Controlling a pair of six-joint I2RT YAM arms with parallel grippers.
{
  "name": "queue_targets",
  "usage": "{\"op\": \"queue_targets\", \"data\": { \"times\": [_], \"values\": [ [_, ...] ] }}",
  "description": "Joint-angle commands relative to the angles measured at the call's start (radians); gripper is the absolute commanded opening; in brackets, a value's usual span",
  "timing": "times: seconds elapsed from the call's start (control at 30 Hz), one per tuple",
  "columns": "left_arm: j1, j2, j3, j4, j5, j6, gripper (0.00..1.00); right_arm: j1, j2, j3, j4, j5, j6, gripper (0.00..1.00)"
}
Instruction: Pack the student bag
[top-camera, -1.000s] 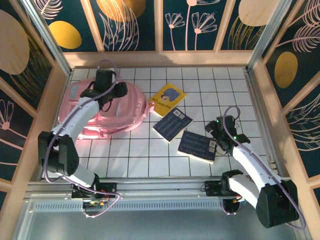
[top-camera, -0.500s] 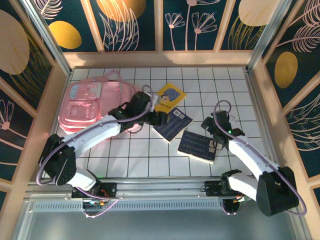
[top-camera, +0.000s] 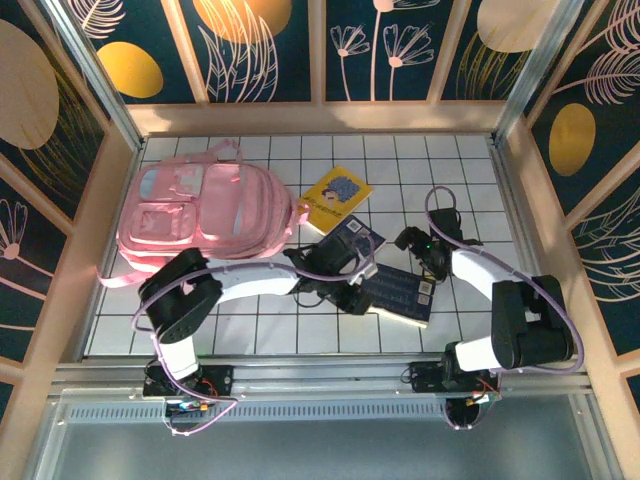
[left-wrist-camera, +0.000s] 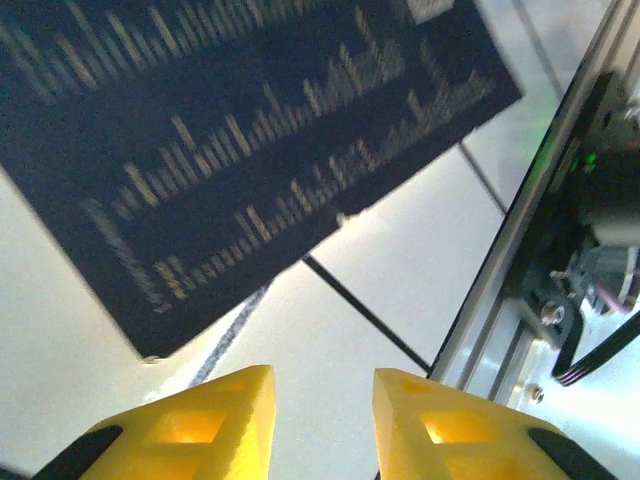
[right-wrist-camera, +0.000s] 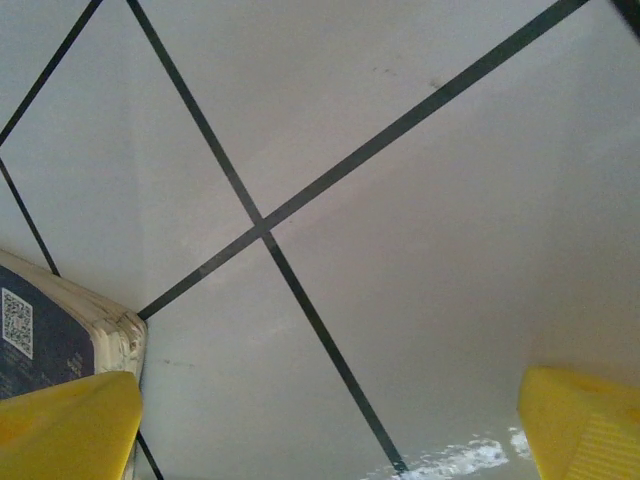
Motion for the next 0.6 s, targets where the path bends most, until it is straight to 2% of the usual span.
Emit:
{"op": "queue_targets", "data": {
  "times": [0.0, 0.13, 0.37, 0.57],
  "values": [
    [-0.008, 0.048, 0.034, 0.018, 0.058, 0.022, 0.32, -0.006, 0.011, 0.017, 0.004, -0.031, -0.010, 0.97],
    [-0.007, 0.092, 0.053, 0.010, -0.013, 0.016, 0.40, -0.006, -0.002, -0.013, 0.005, -0.054, -0.009, 0.97],
    [0.005, 0.184, 0.157, 0.005, -0.146, -0.008, 0.40, 0.014, -0.032, -0.067, 0.003, -0.077, -0.012, 0.97],
    [0.089, 0.206, 0.231, -0.009, -0.202, -0.019, 0.40, 0.028, -0.090, -0.119, -0.016, -0.089, 0.000, 0.97]
  ]
}}
